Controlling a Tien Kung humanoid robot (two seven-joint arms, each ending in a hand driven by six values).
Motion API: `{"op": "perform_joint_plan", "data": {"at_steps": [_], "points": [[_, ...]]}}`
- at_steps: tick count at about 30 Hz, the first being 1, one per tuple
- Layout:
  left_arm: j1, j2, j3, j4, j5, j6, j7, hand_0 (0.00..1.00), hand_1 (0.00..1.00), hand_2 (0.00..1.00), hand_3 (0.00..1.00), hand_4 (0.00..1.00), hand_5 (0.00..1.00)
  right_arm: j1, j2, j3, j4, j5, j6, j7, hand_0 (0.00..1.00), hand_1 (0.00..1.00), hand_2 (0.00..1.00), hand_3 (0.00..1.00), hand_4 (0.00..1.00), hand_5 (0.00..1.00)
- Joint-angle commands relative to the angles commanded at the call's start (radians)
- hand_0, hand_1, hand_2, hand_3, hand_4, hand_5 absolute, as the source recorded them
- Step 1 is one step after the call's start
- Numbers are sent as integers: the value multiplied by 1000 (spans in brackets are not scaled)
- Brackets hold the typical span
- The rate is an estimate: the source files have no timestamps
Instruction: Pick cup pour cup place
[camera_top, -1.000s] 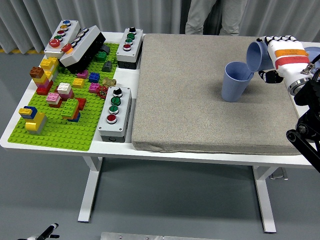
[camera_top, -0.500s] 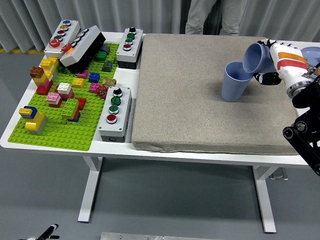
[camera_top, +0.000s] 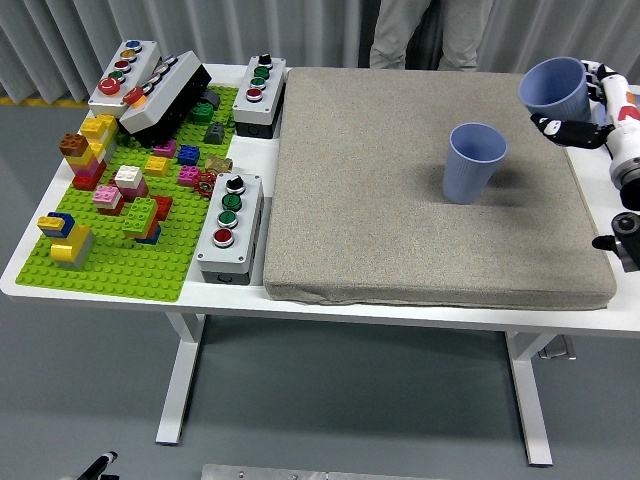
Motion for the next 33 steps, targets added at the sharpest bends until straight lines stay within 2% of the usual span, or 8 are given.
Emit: {"op": "perform_joint_plan", "data": {"at_steps": [7, 13, 15, 23, 33], "points": [[3, -1, 5, 0, -1, -1, 0, 840, 827, 896, 789, 643, 998, -41, 38, 107, -51, 286, 37, 99, 891, 723, 618, 701, 757, 237], [-1, -2, 7, 0, 0, -1, -3, 840, 827, 896, 790, 644, 998, -68, 60, 120, -86, 537, 63, 189, 890, 723, 618, 701, 755, 240], [-3, -2, 8, 0, 0, -1, -3, 840, 827, 896, 790, 644, 998, -76, 65, 115, -91, 574, 62, 208, 890, 723, 618, 701, 755, 240], [-12, -1, 17, 0, 4, -4, -3, 840, 827, 893, 790, 643, 998, -96, 78, 68, -139, 607, 8, 287, 885, 722, 618, 701, 753, 247], [-15, -1, 17, 0, 5, -4, -2, 840, 827, 893, 789, 643, 998, -112, 92, -4, -192, 600, -36, 308, 885, 722, 618, 699, 752, 247]]}}
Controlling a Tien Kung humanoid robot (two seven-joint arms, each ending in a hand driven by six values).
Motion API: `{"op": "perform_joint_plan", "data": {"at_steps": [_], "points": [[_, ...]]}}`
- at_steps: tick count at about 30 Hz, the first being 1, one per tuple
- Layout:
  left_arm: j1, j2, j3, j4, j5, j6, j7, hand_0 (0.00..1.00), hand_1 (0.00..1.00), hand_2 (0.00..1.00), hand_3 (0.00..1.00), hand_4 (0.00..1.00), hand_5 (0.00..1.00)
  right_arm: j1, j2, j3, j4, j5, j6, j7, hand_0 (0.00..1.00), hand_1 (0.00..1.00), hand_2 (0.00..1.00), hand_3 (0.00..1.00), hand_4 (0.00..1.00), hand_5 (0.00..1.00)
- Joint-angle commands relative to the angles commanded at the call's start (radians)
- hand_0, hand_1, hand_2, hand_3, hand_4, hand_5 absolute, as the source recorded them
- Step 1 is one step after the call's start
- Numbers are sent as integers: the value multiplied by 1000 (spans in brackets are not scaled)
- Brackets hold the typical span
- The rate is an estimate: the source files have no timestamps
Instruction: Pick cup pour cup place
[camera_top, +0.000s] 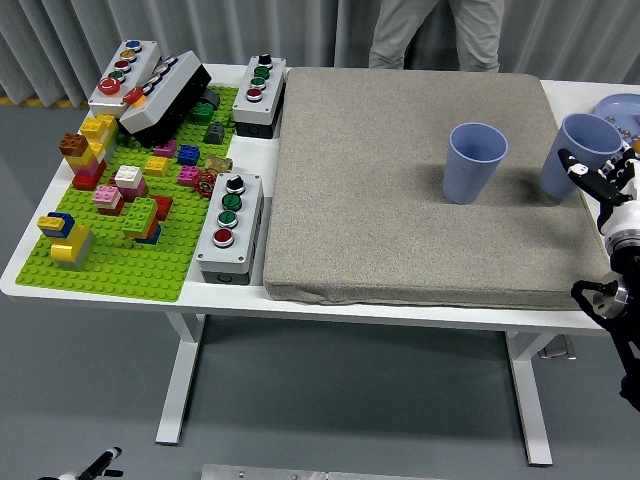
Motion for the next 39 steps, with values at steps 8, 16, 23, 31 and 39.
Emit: {"op": "perform_joint_plan", "data": {"at_steps": [8, 16, 23, 31, 39], "points": [[1, 0, 0, 0, -2, 1, 0, 841, 828, 892, 789, 644, 998, -1, 5, -31, -22, 20, 1, 23, 878, 720, 617, 697, 749, 248], [1, 0, 3, 0, -4, 0, 0, 840, 827, 892, 788, 644, 998, -2, 7, -33, -13, 12, 2, 26, 880, 719, 618, 697, 749, 246], [4, 0, 6, 0, -6, 1, 0, 841, 827, 891, 788, 644, 998, -10, 11, -37, -11, -2, -4, 32, 880, 719, 618, 697, 748, 245], [7, 0, 9, 0, -9, 0, 0, 841, 827, 890, 788, 644, 998, -15, 14, -42, -18, -1, -5, 38, 879, 719, 617, 695, 744, 238], [7, 0, 10, 0, -10, 0, 0, 841, 827, 888, 786, 643, 998, -16, 14, -34, -13, -9, 9, 39, 887, 748, 677, 782, 759, 255]]}}
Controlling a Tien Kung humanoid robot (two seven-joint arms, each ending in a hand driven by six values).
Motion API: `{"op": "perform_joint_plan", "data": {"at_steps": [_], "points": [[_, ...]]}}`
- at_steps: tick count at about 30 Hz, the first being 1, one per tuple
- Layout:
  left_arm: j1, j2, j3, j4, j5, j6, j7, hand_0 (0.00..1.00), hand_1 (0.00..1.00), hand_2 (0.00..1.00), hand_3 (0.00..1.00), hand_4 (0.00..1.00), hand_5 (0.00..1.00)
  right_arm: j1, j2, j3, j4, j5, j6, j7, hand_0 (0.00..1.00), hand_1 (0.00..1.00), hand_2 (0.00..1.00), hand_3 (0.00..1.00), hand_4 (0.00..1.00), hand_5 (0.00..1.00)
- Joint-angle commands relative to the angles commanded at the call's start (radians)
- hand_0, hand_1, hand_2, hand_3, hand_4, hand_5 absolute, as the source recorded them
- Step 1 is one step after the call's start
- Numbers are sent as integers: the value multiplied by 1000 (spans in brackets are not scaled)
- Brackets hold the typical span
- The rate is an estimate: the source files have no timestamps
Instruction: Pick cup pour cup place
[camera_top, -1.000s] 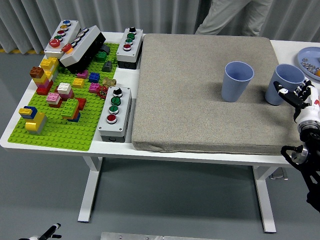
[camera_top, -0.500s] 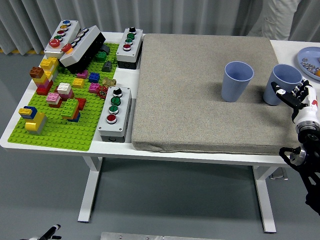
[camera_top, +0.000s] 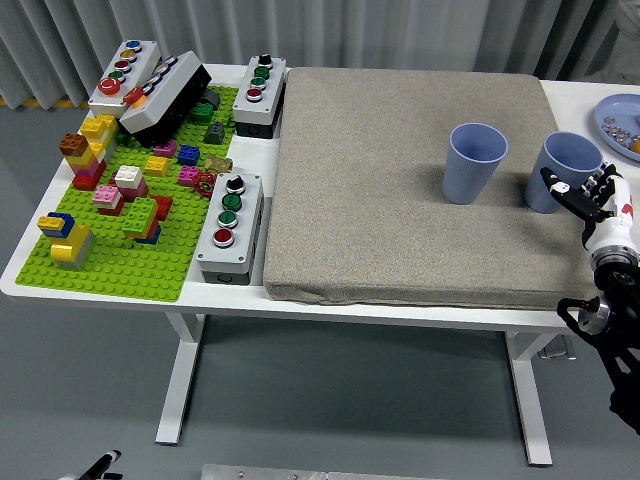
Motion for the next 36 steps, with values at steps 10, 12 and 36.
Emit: {"op": "perform_joint_plan", "data": {"at_steps": [10, 12, 36], "points": [[-2, 0, -2, 0, 0, 0, -1, 841, 827, 888, 785, 643, 998, 1, -1, 13, 0, -25, 58, -29, 897, 808, 789, 841, 805, 314], [-2, 0, -3, 0, 1, 0, -1, 841, 827, 887, 785, 643, 998, 3, -1, 15, 0, -31, 65, -34, 914, 856, 907, 904, 865, 390], [1, -1, -24, 0, 13, 0, 2, 841, 828, 887, 785, 645, 998, -8, -15, 32, 30, -90, 100, -85, 941, 889, 957, 943, 839, 363]]}}
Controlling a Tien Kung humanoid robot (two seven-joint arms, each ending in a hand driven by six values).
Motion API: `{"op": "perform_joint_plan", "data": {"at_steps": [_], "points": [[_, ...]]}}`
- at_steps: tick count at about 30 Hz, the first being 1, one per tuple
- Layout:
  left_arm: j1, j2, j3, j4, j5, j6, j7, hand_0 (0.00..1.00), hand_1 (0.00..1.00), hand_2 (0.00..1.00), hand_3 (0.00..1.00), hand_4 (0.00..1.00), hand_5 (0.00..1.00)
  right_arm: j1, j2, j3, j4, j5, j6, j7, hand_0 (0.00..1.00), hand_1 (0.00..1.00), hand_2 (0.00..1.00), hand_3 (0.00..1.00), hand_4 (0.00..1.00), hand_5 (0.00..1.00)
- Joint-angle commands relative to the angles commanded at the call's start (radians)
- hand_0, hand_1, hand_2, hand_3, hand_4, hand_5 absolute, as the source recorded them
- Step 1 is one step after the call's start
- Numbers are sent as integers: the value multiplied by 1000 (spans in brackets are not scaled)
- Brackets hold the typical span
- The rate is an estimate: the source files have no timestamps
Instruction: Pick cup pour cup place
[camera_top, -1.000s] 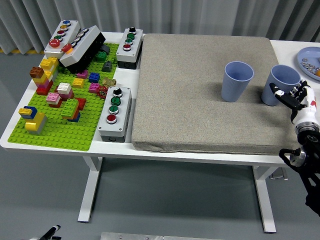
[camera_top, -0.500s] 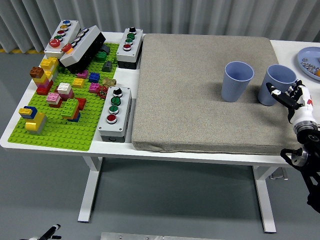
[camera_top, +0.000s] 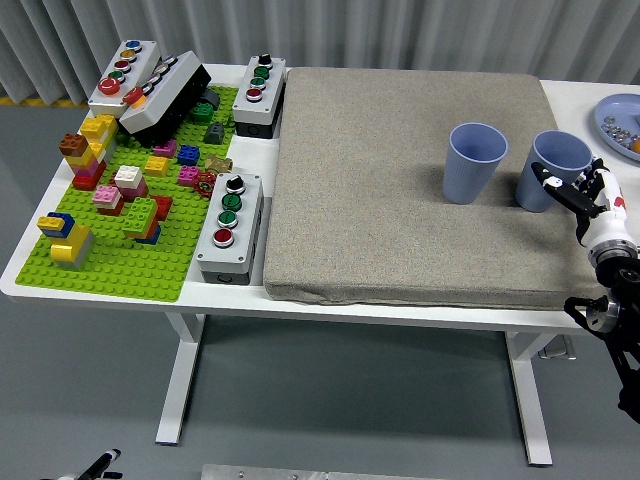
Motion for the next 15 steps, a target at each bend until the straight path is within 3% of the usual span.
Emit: {"op": "perform_joint_plan", "data": {"at_steps": [15], "points": [[11, 1, -16, 0, 4, 2, 2, 842, 829, 887, 785, 646, 997, -48, -40, 3, 64, -31, 20, -39, 945, 895, 969, 948, 876, 410]]}}
